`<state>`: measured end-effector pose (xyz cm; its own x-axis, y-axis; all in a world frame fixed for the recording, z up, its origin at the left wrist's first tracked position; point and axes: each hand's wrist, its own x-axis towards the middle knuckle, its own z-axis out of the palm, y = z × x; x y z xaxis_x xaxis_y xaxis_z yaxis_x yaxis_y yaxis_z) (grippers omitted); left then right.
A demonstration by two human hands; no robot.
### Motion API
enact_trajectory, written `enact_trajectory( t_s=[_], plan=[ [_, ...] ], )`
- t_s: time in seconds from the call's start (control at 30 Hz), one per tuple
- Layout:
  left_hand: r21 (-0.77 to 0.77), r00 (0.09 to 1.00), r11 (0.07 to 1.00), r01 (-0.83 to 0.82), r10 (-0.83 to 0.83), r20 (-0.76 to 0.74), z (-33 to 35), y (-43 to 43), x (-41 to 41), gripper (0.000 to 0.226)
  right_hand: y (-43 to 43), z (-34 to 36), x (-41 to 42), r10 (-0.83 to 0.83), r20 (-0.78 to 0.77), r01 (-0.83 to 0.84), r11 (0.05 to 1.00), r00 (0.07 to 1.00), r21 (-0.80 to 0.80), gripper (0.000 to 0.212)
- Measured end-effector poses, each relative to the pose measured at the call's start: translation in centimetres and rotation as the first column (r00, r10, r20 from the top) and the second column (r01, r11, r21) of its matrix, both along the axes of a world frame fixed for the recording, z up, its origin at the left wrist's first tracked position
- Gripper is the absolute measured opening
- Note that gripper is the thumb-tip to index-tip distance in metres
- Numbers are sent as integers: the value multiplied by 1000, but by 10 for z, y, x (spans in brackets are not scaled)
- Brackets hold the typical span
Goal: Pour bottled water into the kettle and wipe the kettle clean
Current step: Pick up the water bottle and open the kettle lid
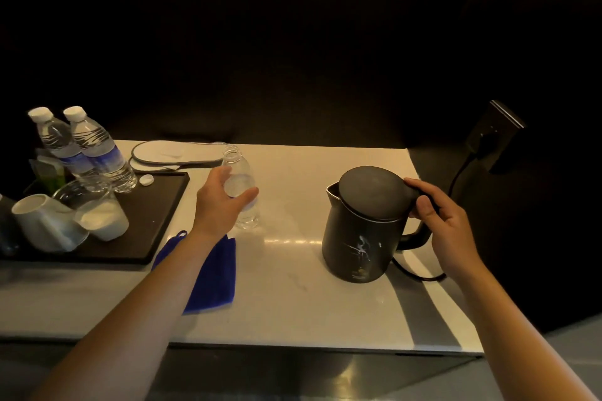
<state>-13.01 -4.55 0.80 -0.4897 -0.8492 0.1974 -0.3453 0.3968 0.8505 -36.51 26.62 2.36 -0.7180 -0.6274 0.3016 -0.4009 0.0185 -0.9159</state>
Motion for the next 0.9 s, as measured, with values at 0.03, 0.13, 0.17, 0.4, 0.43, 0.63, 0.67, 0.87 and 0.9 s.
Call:
enact_trajectory(
  t_s=[0.03,0.13,0.17,0.4,0.43,0.63,0.67,0.87,0.9],
  plan=[
    [4,1000,1000,16,-16,2,0,6,1,73,0,-1,-1,-3,-1,3,1000,1000,-3,36],
    [-12,998,998,64,-64,25,-2,25,2,73,1,-3,-2,0,-10,0,1000,1000,-12,45],
    [-22,996,996,85,-84,29,-3,32,2,72,1,-4,-4,2,-4,-2,1000,1000,-11,48],
    [2,993,994,114,-114,-30,-10,70,-3,62,1,-5,-7,37,112,-30,998,993,-61,32],
    [8,993,993,114,-114,-45,-11,74,-4,63,0,-7,-7,32,138,-22,997,990,-72,31],
    [3,987,991,136,-135,-88,-19,90,-8,72,0,-15,-8,-94,461,133,990,883,-51,54],
    [-2,987,991,135,-135,-86,-19,91,-9,75,0,-14,-9,-73,449,114,991,890,-64,52],
    [15,974,994,110,-105,-199,-19,93,-19,84,8,-7,-19,104,557,-6,985,824,-175,36],
    [17,970,995,99,-93,-226,-19,94,-21,83,9,-7,-20,117,578,-10,983,807,-185,36]
  ],
)
